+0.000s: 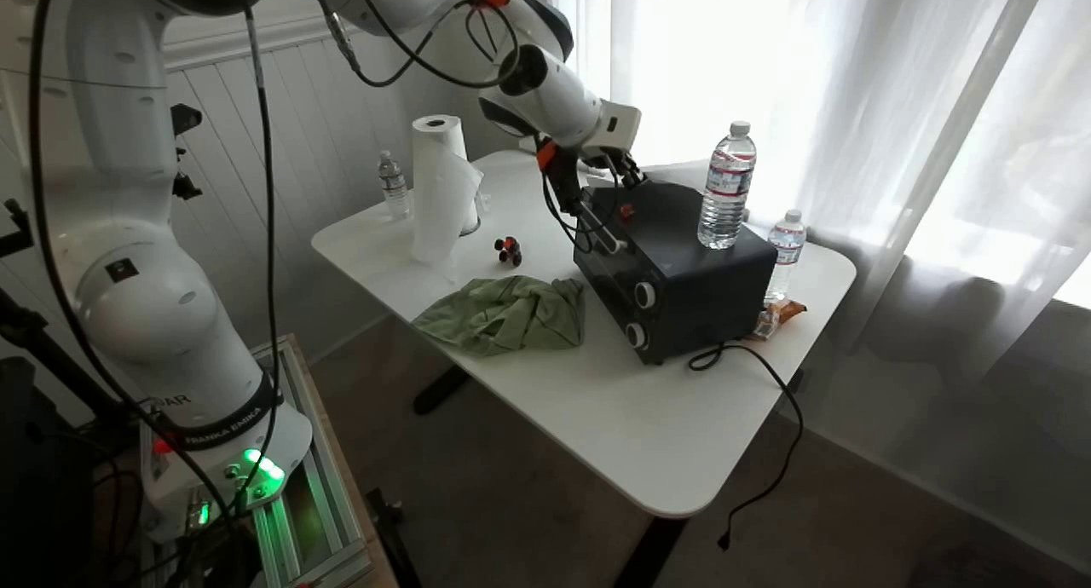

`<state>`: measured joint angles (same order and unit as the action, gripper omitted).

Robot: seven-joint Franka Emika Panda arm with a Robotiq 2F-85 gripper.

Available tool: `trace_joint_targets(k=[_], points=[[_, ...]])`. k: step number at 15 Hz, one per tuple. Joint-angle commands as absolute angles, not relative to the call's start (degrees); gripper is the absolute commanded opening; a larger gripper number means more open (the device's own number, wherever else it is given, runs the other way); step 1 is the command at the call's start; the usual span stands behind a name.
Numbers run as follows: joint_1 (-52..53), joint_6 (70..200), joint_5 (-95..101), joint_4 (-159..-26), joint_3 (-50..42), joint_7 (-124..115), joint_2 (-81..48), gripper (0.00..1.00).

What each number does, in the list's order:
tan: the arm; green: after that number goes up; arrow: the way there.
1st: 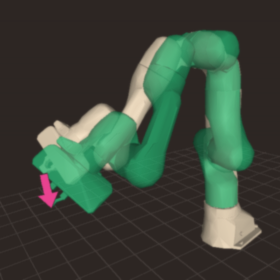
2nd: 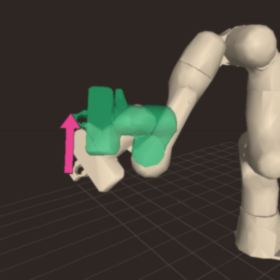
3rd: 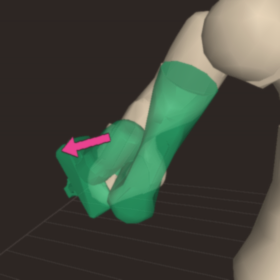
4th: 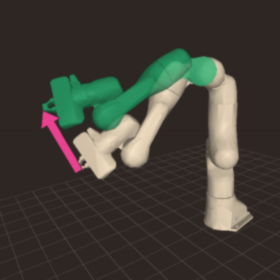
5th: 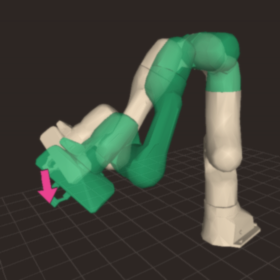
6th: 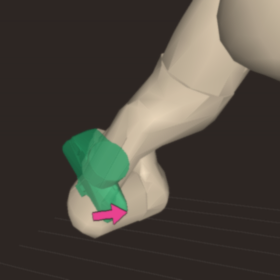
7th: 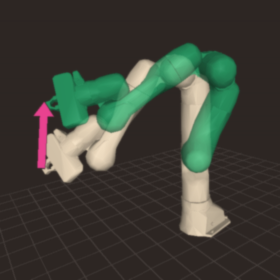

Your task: Put the paper towel folded on the oven

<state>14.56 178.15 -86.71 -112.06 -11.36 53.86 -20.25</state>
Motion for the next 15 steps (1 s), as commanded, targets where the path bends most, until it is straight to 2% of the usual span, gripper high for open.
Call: trace_joint_targets(k=[1, 4, 5, 7, 13, 14, 15], points=[[16.6, 180.4, -78.0, -117.1, -13.2, 46.0, -19.3, 0.02], [17.7, 179.8, -73.2, -119.1, -14.7, 41.8, -19.2, 0.03], [18.2, 179.5, -71.5, -119.5, -15.5, 40.2, -19.1, 0.27], [19.3, 179.3, -68.9, -120.0, -16.7, 38.0, -18.5, 0.32], [23.4, 179.6, -62.5, -120.4, -20.6, 34.4, -15.1, 0.72], [16.4, 181.5, -54.1, -122.0, -13.1, 29.3, -12.9, 0.8], [15.9, 181.6, -50.9, -122.3, -12.7, 28.3, -12.0, 0.86]])
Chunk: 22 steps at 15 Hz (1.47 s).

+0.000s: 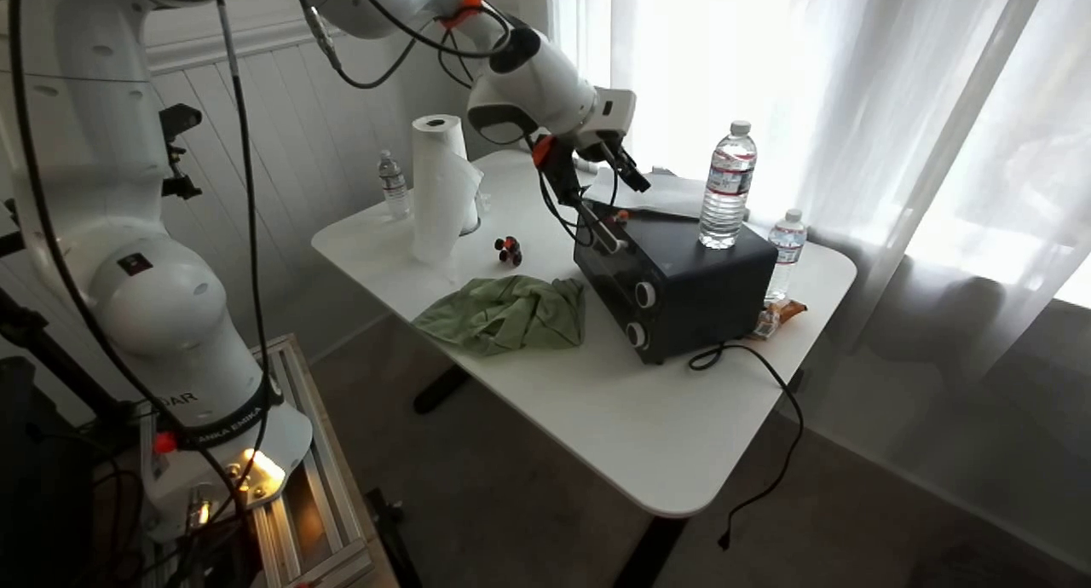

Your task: Put the paper towel folded on the oven

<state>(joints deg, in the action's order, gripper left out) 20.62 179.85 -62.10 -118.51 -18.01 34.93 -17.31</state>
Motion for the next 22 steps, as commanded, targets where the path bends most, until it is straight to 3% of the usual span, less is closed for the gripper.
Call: trace_joint_targets(k=[1, 3, 8, 13, 14, 15, 17, 22], points=[[22.7, 179.7, -52.3, -122.2, -19.8, 30.5, -11.6, 0.94], [24.6, 178.9, -46.2, -124.1, -22.3, 28.7, -9.3, 1.0], [33.6, 170.1, -24.2, -126.8, -35.5, 23.7, -4.4, 1.0], [35.8, 156.2, -2.6, -125.1, -38.4, 17.6, 3.8, 1.0], [35.4, 153.1, 1.1, -124.8, -37.7, 15.6, 5.7, 1.0], [24.1, 150.3, 3.9, -124.8, -26.0, 14.5, 7.7, 1.0], [17.8, 145.1, 5.4, -125.5, -19.1, 13.9, 11.7, 1.0], [8.9, 143.4, 0.9, -124.2, -10.5, 16.5, 12.0, 1.0]])
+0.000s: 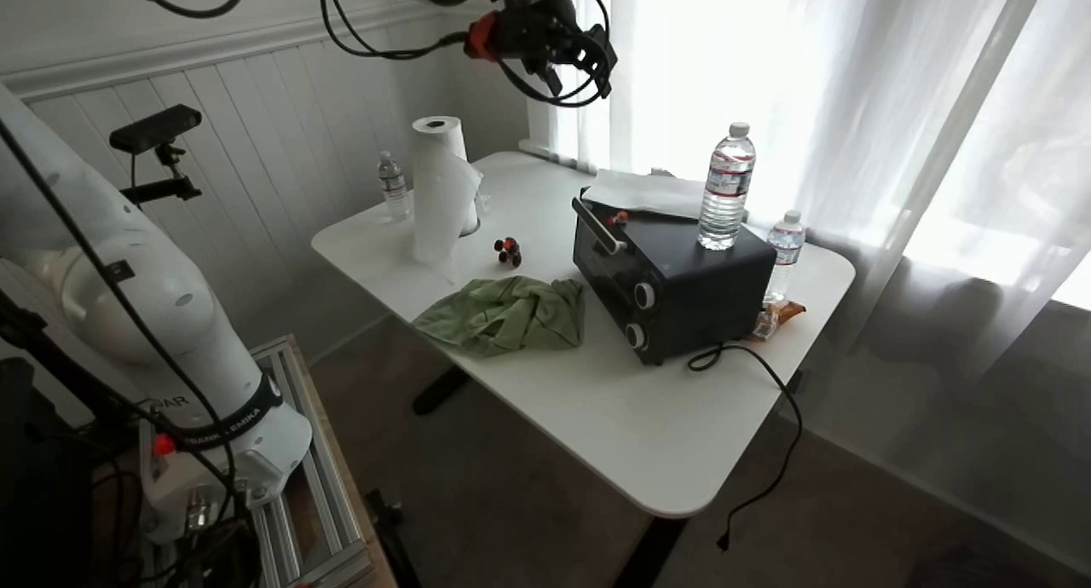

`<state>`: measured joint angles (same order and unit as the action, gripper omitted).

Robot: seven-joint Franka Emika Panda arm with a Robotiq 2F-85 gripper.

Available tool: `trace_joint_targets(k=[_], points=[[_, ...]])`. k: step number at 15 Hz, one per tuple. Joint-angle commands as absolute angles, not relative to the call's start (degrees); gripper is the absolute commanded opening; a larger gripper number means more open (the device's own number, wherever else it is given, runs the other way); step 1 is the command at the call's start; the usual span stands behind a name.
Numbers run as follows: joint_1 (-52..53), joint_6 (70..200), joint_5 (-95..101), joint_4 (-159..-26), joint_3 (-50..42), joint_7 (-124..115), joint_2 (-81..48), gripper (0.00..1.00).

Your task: Put the paper towel folded on the oven

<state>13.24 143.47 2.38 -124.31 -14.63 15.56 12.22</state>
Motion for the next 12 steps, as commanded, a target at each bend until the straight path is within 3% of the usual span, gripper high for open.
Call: trace_joint_targets(k=[1, 12], points=[[8.4, 143.4, 1.0, -124.3, -10.0, 16.4, 11.7, 1.0], [8.1, 143.9, 1.2, -124.2, -9.6, 16.3, 10.0, 1.0]])
